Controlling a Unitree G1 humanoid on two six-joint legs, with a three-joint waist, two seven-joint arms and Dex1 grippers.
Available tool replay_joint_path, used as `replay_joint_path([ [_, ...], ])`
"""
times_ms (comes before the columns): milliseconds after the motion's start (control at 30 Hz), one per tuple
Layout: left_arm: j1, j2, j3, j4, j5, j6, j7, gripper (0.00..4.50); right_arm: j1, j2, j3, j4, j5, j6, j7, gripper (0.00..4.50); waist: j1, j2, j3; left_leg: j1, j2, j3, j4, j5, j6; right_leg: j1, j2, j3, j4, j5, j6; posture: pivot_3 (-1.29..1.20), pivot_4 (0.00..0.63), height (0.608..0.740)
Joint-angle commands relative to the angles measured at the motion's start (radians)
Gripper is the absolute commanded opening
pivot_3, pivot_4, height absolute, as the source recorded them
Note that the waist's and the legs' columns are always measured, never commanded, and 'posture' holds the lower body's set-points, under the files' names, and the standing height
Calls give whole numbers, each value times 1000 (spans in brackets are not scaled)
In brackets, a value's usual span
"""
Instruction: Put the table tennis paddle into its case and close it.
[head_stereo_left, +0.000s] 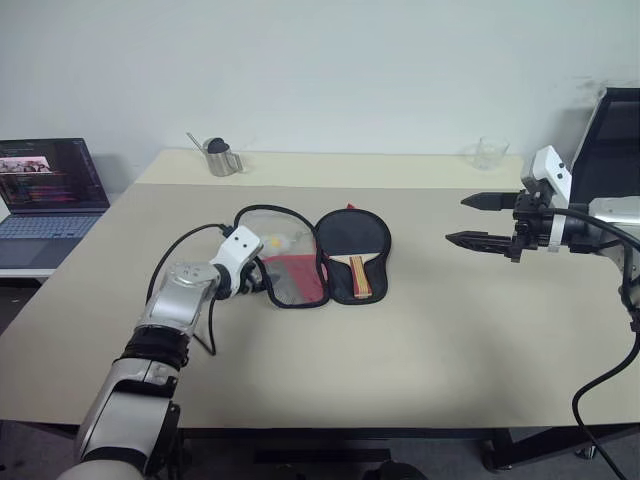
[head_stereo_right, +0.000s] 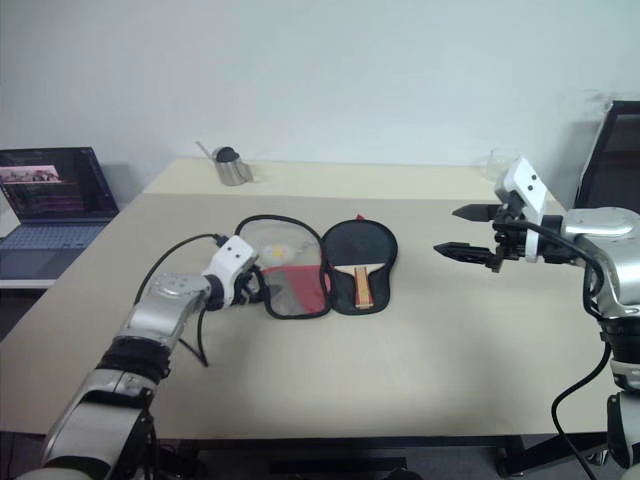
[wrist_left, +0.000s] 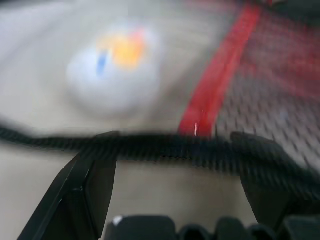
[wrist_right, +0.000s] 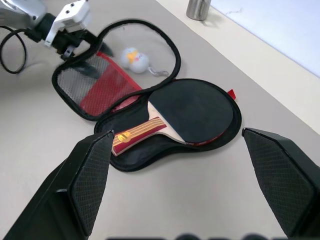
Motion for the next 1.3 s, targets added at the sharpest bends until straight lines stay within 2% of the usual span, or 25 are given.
replay_joint_path([
  [33,-94,-32,59,-61,-56,-12,-8,3855,-5,-11,-43,-40,8,-3,-10,4487,1,0,0,0,0,0,0,0,0,0,0,0,-1,0,0,0,150,740],
  [300,-169,-157,32,-127,-75,50,15,3855,15,1,-51,-62,19,2,-25,4487,-3,0,0,0,0,0,-2,0,0,0,0,0,-2,0,0,0,150,740],
  [467,-152,-278,-85,-90,48,161,135,3855,20,13,-56,-69,20,3,-41,4487,-3,0,0,1,-2,0,-1,0,0,1,0,1,-2,1,1,0,150,740],
  [633,-119,-279,-99,-118,71,220,150,3855,23,19,-57,-79,19,18,-65,4487,-26,0,0,1,-2,0,-2,0,0,1,0,1,-3,1,1,0,150,740],
  [867,-69,-113,-35,-288,0,224,-10,3855,-15,166,-41,-32,30,196,-238,4487,-40,0,0,3,2,0,-3,0,-1,1,1,1,1,1,1,0,150,740],
  [1067,83,117,149,-630,-270,242,-313,3855,-64,375,-83,48,70,447,-444,4487,-45,0,0,3,4,0,-3,2,-3,-1,2,2,2,1,0,0,150,740],
  [1300,278,327,315,-812,-425,334,-418,3855,-85,511,-69,155,56,486,-515,4487,-34,0,0,2,4,0,-2,2,-3,-1,1,1,2,1,0,0,150,740],
])
